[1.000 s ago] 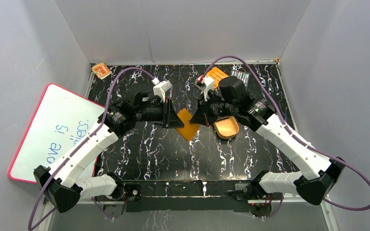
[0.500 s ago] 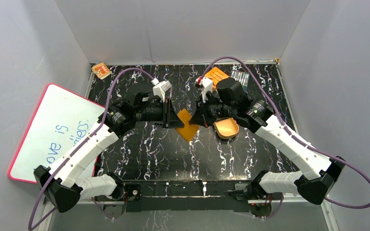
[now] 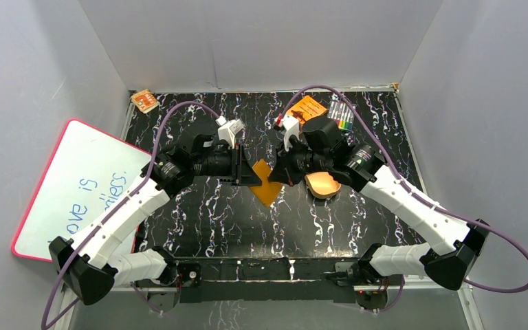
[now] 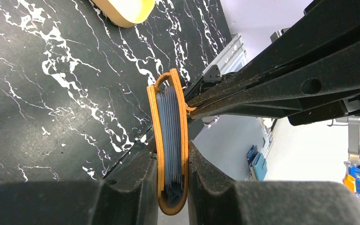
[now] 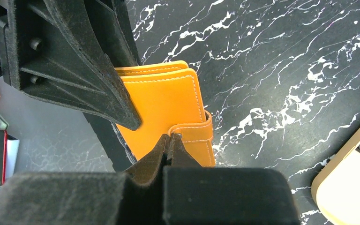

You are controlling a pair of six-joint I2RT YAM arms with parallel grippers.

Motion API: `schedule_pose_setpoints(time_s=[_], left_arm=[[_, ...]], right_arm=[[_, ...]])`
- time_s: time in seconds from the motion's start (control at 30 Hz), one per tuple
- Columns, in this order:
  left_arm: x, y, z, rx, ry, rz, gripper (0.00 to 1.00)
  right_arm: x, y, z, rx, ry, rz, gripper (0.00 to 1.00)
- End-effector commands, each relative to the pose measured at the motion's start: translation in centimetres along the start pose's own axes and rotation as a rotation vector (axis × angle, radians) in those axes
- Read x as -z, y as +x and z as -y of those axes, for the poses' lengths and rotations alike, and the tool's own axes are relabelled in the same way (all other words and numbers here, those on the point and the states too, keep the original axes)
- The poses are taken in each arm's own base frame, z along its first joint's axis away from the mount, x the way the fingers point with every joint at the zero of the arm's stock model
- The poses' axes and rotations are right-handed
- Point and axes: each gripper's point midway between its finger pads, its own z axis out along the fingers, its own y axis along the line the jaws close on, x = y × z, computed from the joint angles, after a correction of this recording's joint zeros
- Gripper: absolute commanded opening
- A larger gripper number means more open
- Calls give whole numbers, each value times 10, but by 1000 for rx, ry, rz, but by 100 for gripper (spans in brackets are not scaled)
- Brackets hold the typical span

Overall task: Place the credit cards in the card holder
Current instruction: Close the card holder.

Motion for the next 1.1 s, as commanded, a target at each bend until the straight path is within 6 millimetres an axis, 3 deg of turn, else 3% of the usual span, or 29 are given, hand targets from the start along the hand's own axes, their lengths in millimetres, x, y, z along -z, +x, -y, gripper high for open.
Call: schedule_pose_setpoints(time_s=[0.0,1.07], left_arm=[[28,-26,78,-143,315,112,0],[49,-31,107,-142,453,190,0]], right_arm=[[-16,6,-26,-18,-106,-20,0],[-32,18,-34,-36,-104,-44,0]])
